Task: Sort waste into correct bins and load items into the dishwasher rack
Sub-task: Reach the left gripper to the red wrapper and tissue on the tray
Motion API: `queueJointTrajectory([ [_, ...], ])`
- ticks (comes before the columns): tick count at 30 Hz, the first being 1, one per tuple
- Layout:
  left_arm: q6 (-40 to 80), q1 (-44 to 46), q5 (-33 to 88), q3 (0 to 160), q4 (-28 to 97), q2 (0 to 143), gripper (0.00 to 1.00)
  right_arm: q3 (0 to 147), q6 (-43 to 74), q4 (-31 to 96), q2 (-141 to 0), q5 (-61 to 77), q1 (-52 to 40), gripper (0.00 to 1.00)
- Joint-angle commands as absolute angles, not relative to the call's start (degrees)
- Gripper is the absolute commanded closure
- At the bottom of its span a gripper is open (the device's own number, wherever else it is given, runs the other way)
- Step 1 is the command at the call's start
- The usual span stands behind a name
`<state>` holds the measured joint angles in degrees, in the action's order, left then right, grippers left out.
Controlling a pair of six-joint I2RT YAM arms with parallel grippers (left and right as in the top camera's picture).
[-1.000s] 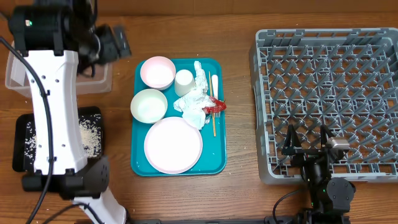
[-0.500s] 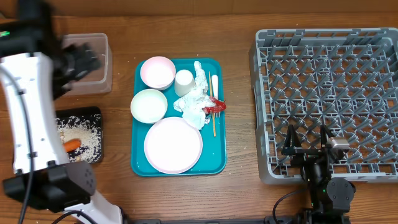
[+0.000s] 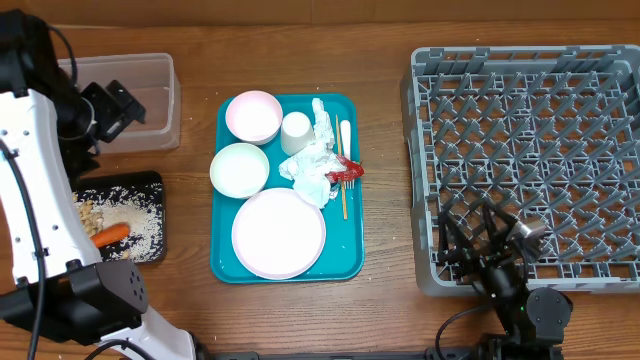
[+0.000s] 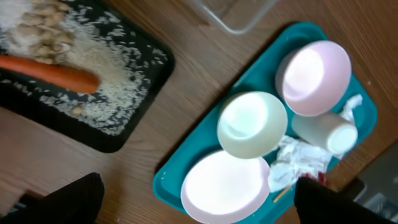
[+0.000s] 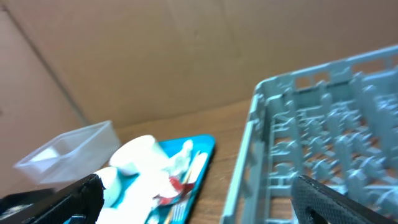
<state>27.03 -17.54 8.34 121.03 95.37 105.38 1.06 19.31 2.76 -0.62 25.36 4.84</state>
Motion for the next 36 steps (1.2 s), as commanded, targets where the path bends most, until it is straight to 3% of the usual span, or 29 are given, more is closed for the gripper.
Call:
queueJointTrajectory([
  [1,19.55,-12.34,13.23,120.77,95.13,103.50,0.00,0.47,21.43,2.90,-0.16,28.75,4.95,0.00],
  [8,22.55,7.40,12.91,116.25,87.64,103.50,0.00,0.47,21.43,2.90,-0.16,28.77,4.95,0.00],
  [14,38.76,23.97,9.91,98.61,69.23,103.66,0.00,0.47,21.43,2.90,-0.16,28.77,4.95,0.00],
  [20,38.26,35.51,5.54,89.73,49.91,107.18,0.00,0.47,21.43,2.92,-0.16,28.77,4.95,0.00],
  [36,41.06,37.80,-7.03,89.73,39.77,120.62,0.02,0.47,21.43,2.92,-0.16,28.77,4.95,0.00],
])
